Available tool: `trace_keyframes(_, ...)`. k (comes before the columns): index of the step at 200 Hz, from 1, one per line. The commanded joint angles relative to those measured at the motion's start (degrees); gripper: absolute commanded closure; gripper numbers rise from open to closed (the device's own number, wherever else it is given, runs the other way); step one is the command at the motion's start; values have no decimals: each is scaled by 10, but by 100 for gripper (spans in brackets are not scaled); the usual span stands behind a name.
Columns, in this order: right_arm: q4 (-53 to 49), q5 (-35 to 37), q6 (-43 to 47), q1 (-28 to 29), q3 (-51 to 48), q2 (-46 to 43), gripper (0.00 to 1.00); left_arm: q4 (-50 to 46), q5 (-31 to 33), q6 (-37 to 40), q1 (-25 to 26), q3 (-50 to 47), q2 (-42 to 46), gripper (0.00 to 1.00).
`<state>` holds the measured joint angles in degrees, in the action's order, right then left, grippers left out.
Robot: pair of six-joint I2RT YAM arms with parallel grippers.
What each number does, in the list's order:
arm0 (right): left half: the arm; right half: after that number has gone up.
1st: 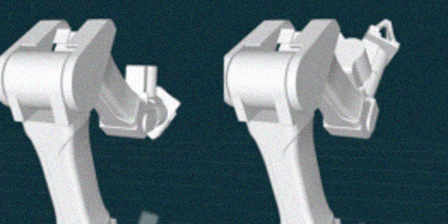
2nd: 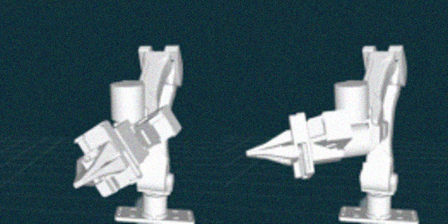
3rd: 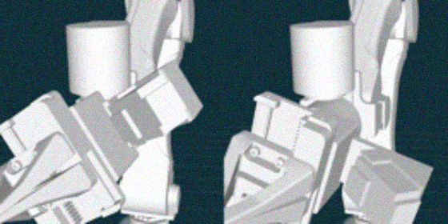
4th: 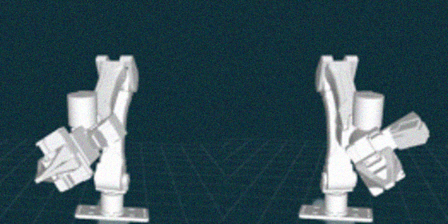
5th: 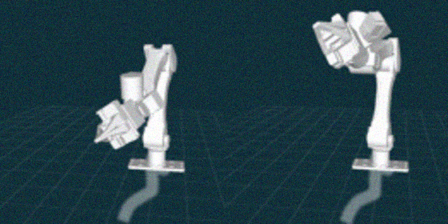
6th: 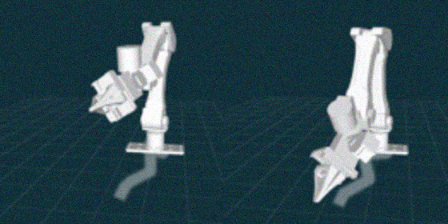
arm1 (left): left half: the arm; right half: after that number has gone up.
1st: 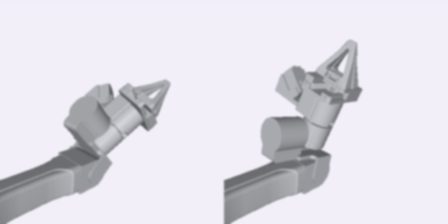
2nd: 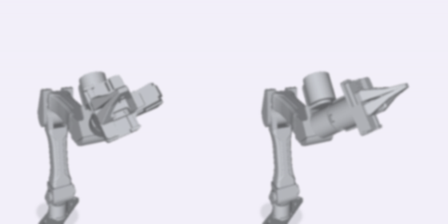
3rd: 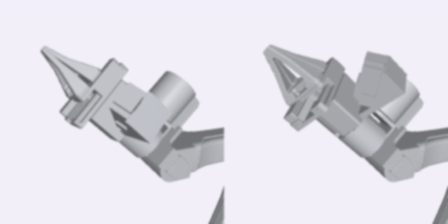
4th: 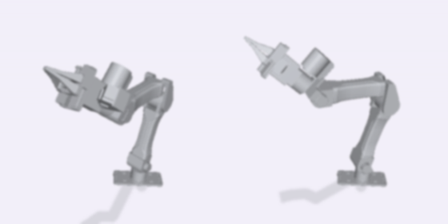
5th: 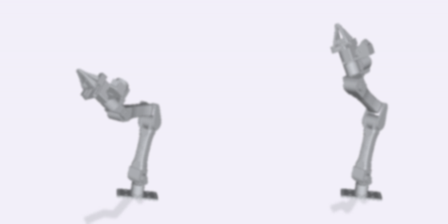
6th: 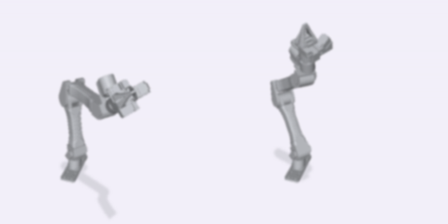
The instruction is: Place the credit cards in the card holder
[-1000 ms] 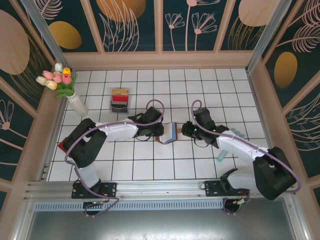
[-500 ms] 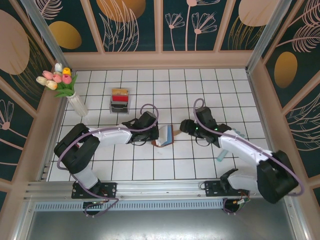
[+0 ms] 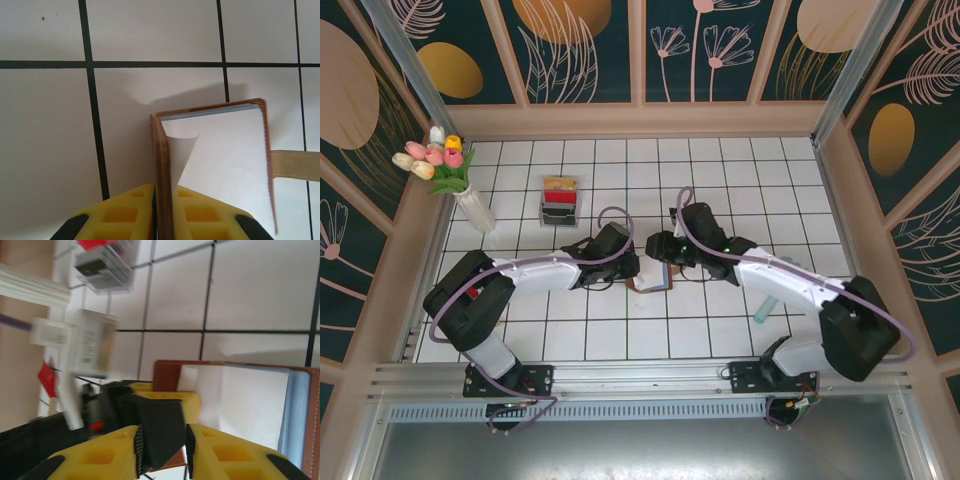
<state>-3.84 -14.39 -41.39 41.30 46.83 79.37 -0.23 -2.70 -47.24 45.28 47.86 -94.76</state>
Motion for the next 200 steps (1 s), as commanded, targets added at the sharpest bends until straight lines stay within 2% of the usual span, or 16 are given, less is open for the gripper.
trace_keyframes(1,41,-5,-23,2,-2,43,70,17,-8,-9,-1,-11,12,83)
trace_keyframes(33,68,-39,-13,3,4,118,70,23,-10,-13,-1,-16,12,80)
trace_keyframes(66,67,-21,-15,4,-4,158,67,20,4,-20,-2,-30,31,74)
trace_keyframes(79,29,-5,0,6,10,175,63,18,17,-28,-1,-42,53,64)
trace_keyframes(97,-22,31,28,19,28,197,53,9,50,-42,-1,-65,100,63)
trace_keyframes(109,-38,39,39,27,36,209,50,6,81,-56,-1,-87,144,49)
trace_keyframes(125,-70,65,54,48,54,231,47,1,123,-71,-2,-116,202,50)
trace_keyframes(150,-129,124,72,83,92,278,44,-21,177,-93,-12,-152,279,46)
trace_keyframes(159,-146,147,72,96,102,294,38,-30,190,-99,-22,-164,304,45)
trace_keyframes(167,-165,173,70,109,115,312,29,-32,192,-102,-34,-177,324,44)
trace_keyframes(200,-233,246,68,162,173,395,20,-41,169,-97,-99,-217,386,46)
